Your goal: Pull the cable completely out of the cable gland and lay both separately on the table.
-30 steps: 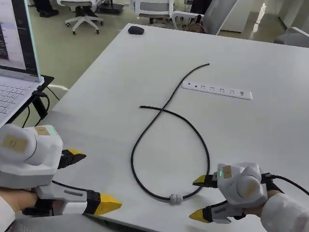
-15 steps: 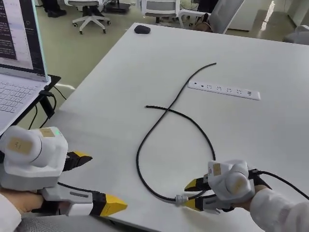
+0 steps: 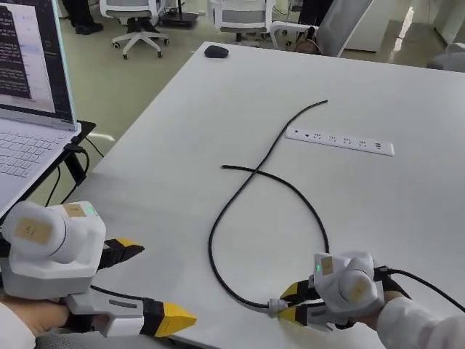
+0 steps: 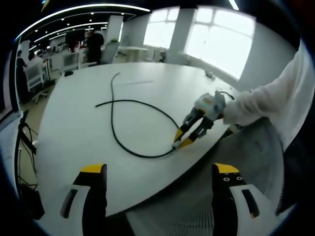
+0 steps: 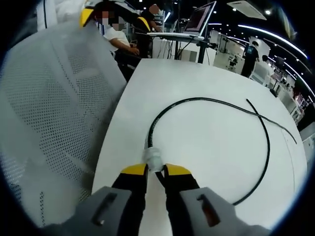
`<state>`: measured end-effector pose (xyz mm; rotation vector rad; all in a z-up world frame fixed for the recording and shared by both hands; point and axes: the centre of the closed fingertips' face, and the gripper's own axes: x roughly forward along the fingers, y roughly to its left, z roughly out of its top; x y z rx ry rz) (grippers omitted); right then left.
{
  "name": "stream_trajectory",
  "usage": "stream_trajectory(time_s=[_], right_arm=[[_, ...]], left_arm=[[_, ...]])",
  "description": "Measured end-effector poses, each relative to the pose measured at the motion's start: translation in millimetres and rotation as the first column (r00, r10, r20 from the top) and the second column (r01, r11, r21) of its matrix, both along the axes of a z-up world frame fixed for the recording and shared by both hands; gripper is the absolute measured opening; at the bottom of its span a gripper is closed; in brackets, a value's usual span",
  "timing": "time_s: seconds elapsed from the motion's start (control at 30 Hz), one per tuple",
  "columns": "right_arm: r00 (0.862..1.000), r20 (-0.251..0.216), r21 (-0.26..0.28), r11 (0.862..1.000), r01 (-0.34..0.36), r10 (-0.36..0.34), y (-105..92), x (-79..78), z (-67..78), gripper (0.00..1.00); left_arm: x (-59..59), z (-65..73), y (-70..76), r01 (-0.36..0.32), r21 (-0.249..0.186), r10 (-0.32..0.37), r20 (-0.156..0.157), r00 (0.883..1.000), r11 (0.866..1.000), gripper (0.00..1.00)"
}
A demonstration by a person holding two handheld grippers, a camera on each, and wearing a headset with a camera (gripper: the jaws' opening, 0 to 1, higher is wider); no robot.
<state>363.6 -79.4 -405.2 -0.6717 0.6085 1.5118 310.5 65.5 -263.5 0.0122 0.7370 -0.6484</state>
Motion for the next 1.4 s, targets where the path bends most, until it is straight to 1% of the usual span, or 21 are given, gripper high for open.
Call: stream_trajectory(time_s=[0.13,0.23,0.27,0.37,0.53,0.6,0.7,0.73,0.77,0.8,0.9,0.93,1.03,1.07,1.13,1.2,1.23,1.3,1.33,1.37,1.4], right_arm=[[1.000,0.021,0.031,0.999,0.021,-0.022,-0.6,4.5,24.9,0.12],[0.998,0.057,0.067,0.997,0.034,-0.038,0.9,8.2,49.8,0.11],[0.996,0.076,0.084,0.996,0.037,-0.043,2.1,9.7,61.6,0.11],[0.993,0.101,0.103,0.994,0.045,-0.055,3.2,12.7,82.0,0.11],[0.985,0.152,0.152,0.987,0.057,-0.080,6.5,17.9,120.4,0.11],[0.983,0.159,0.162,0.985,0.065,-0.091,7.1,17.4,132.5,0.11],[0.977,0.184,0.184,0.980,0.072,-0.106,7.6,16.1,150.4,0.11],[0.976,0.190,0.191,0.979,0.073,-0.110,7.2,15.3,155.7,0.11],[0.973,0.201,0.201,0.977,0.074,-0.115,7.2,14.9,163.0,0.11],[0.971,0.207,0.206,0.976,0.074,-0.117,6.5,13.6,168.3,0.11],[0.962,0.246,0.214,0.975,0.063,-0.116,4.4,11.5,185.3,0.10],[0.959,0.260,0.218,0.974,0.059,-0.116,3.0,10.1,192.9,0.10],[0.952,0.282,0.231,0.971,0.056,-0.122,0.5,7.2,209.5,0.10],[0.950,0.287,0.234,0.970,0.060,-0.128,-0.4,6.6,213.2,0.10],[0.944,0.304,0.246,0.968,0.054,-0.130,-1.1,2.5,223.5,0.10],[0.938,0.324,0.251,0.967,0.043,-0.126,-0.8,-2.3,232.3,0.10],[0.935,0.333,0.252,0.967,0.039,-0.124,-0.6,-3.9,235.4,0.10],[0.932,0.342,0.249,0.968,0.034,-0.120,0.1,-8.8,241.8,0.10],[0.929,0.350,0.246,0.969,0.034,-0.121,0.1,-10.4,245.0,0.10],[0.927,0.356,0.246,0.969,0.031,-0.120,0.5,-12.1,247.8,0.11],[0.925,0.360,0.247,0.969,0.028,-0.119,1.0,-14.0,250.3,0.11]], left_arm=[[4.0,1.6,-1.9,0.017,0.005,-0.017,0.015,1.000,1.000,0.86],[8.3,7.2,-4.9,0.028,-0.002,-0.027,0.040,0.999,1.000,0.83],[10.4,10.4,-6.9,0.035,-0.008,-0.035,0.053,0.998,0.999,0.81],[15.5,16.5,-10.3,0.059,-0.003,-0.058,0.083,0.995,0.998,0.78],[23.4,23.9,-14.0,0.090,-0.007,-0.089,0.104,0.991,0.996,0.76],[26.4,30.3,-17.8,0.115,-0.014,-0.112,0.121,0.986,0.993,0.74],[31.8,38.6,-23.1,0.153,-0.004,-0.150,0.157,0.976,0.988,0.73],[33.2,39.9,-24.3,0.157,-0.005,-0.155,0.161,0.975,0.988,0.74],[35.3,42.7,-26.4,0.167,-0.009,-0.163,0.173,0.971,0.986,0.73],[36.8,45.4,-28.5,0.174,-0.015,-0.168,0.183,0.968,0.985,0.72],[40.8,59.0,-38.5,0.203,-0.063,-0.185,0.218,0.958,0.977,0.64],[42.2,67.1,-44.8,0.221,-0.094,-0.194,0.239,0.952,0.971,0.61],[42.9,82.3,-56.9,0.263,-0.157,-0.216,0.265,0.940,0.952,0.54],[42.7,90.7,-63.0,0.288,-0.198,-0.228,0.278,0.933,0.937,0.51],[44.5,99.9,-68.3,0.304,-0.243,-0.228,0.295,0.928,0.921,0.47],[44.5,107.7,-74.0,0.327,-0.265,-0.239,0.314,0.919,0.907,0.46],[44.5,109.7,-76.1,0.336,-0.267,-0.247,0.318,0.915,0.903,0.46],[43.3,115.6,-84.3,0.367,-0.266,-0.273,0.333,0.903,0.891,0.44],[39.7,120.2,-91.6,0.398,-0.276,-0.300,0.335,0.893,0.875,0.43],[37.3,124.2,-97.5,0.416,-0.284,-0.316,0.338,0.886,0.864,0.41],[35.0,127.9,-102.8,0.437,-0.289,-0.332,0.348,0.877,0.852,0.39]])
